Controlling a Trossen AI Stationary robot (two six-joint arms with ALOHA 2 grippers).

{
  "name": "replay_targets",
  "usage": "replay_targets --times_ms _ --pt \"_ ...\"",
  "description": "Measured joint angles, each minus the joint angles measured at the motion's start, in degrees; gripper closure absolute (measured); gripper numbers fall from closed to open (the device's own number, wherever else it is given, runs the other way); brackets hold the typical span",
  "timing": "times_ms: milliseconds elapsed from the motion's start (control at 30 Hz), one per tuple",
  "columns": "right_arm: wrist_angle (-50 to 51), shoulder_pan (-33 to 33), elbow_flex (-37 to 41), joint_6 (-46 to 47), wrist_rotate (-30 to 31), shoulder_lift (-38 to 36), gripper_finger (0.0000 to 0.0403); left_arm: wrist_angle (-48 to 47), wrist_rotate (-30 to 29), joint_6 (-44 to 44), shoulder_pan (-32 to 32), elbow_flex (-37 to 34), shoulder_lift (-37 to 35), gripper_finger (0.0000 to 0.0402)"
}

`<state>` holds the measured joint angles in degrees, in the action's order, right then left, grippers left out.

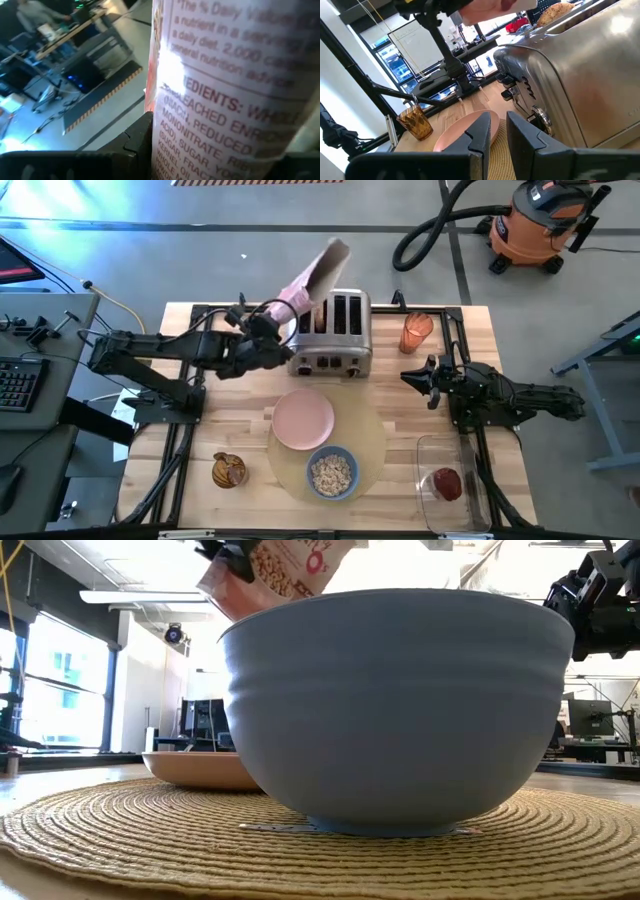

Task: Arrange a breakfast setting

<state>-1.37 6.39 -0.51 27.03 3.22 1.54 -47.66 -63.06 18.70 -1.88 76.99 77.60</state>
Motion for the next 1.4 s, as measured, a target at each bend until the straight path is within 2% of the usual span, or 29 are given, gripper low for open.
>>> replay_targets --times_ms 433,667,867,1033,1133,1400 --pt "0.0 0.0 0.0 0.0 0.0 0.0 0.0357 -0.1 -1.5 9.5 9.0 -2.8 -0.1 0.0284" --pt "0.0 0.0 0.0 0.0 0.5 0.0 0.0357 0.4 -1.4 12.4 11.2 -4.3 -0.1 0.0284" --pt "-2.8 0.0 0.0 0.2 6.3 0.0 0.0357 4.0 -0.1 12.7 12.6 -6.4 -0.1 0.0284" --pt "-6.2 0.0 0.0 9.3 12.5 0.0 0.0357 8.2 0.4 12.7 13.3 -8.5 0.0 0.0284" --pt "-6.7 0.0 0.0 10.9 16.1 0.0 0.0357 10.5 0.3 12.8 13.9 -9.9 0.0 0.0284" --pt "-7.1 0.0 0.0 12.0 16.4 0.0 0.0357 12.2 -0.6 17.5 15.4 -14.5 0.0 0.0284"
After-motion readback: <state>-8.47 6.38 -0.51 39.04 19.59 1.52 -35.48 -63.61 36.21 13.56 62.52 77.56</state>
